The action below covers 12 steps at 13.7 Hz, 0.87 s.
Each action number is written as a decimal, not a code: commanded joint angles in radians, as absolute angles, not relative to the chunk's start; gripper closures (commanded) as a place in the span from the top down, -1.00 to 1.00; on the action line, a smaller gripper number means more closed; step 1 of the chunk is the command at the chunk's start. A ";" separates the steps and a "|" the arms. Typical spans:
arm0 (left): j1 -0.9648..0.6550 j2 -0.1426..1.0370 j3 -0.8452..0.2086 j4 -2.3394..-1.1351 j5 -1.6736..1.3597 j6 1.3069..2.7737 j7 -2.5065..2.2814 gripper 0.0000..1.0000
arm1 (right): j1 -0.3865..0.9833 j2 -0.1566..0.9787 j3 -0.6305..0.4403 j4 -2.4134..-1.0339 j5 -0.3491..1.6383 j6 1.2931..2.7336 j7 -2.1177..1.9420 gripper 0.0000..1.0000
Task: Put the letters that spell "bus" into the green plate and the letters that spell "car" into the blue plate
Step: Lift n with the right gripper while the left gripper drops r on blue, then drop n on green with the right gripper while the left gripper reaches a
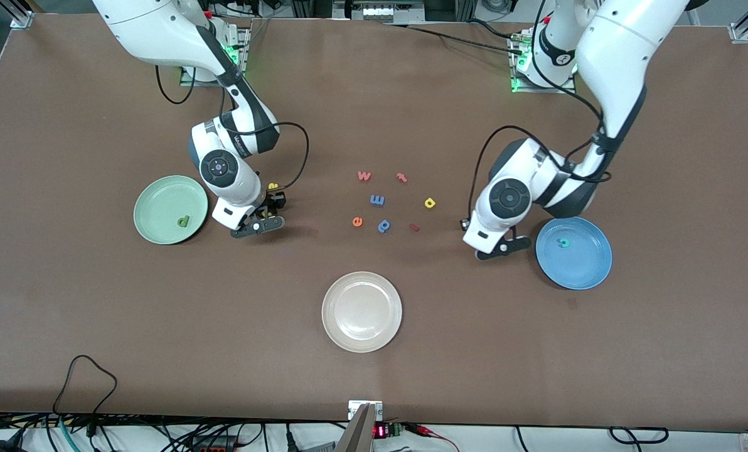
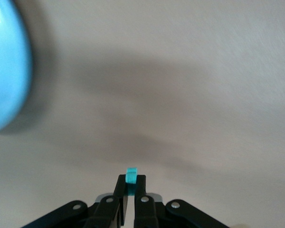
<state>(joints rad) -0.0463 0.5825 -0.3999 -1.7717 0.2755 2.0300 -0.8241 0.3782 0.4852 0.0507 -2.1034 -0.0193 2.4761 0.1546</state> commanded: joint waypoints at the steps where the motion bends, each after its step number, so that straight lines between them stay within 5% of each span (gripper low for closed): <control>1: 0.036 0.578 -0.394 -1.749 0.363 1.968 -0.680 -1.00 | 0.380 0.503 0.046 -2.092 -0.025 2.484 0.144 -0.32; 6: 0.161 0.601 -0.394 -1.749 0.497 1.985 -0.517 -0.91 | 0.380 0.503 0.044 -2.091 -0.025 2.480 0.143 -0.86; 7: 0.167 0.604 -0.396 -1.750 0.495 1.985 -0.517 -0.49 | 0.380 0.502 0.044 -2.092 -0.025 2.480 0.141 -0.97; 8: 0.170 0.606 -0.396 -1.750 0.494 1.985 -0.520 0.80 | 0.379 0.500 0.044 -2.091 -0.025 2.479 0.141 -1.00; 9: 0.172 0.601 -0.403 -1.750 0.489 1.982 -0.519 1.00 | 0.373 0.492 0.044 -2.091 -0.025 2.476 0.143 -1.00; 12: 0.175 0.586 -0.474 -1.752 0.482 1.961 -0.528 1.00 | 0.321 0.415 0.043 -2.092 -0.026 2.456 0.133 -1.00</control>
